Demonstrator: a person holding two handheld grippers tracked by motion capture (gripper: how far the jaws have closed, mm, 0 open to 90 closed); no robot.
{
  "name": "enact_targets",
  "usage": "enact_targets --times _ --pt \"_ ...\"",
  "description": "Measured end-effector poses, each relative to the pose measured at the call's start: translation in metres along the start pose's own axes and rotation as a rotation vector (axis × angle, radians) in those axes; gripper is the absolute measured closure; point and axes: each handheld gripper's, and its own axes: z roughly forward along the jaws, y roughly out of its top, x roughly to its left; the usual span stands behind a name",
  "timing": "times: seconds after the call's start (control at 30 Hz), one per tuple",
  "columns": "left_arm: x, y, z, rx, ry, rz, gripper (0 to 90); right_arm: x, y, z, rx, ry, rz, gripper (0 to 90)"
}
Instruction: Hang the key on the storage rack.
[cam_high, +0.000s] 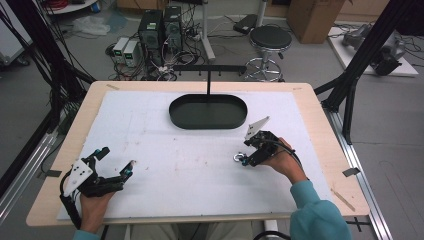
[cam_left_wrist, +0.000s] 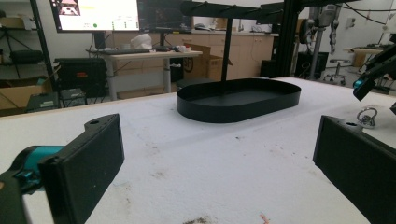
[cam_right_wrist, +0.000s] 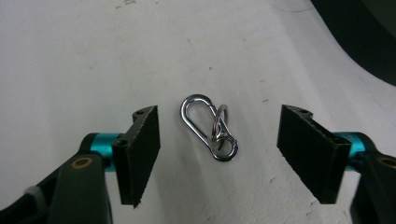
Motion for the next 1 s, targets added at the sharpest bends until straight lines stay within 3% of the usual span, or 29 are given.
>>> enact_targets --times 0.27,0.57,1.0 --pt "0.0 -0.0001 0.0001 0.0 0.0 0.001 2.3 0.0008 0.0012 0.0031 0.052 0.006 -0.018 51.4" --pt "-0.0001 -0.0001 0.0001 -0.001 0.001 0.001 2.3 -0.0012 0.0016 0.0045 0.072 0.02 0.002 63.5" --pt "0.0 -0.0001 0.0001 -0.002 0.0 0.001 2.3 -0.0007 0.0035 0.0064 0.086 0.014 -0.008 72.7"
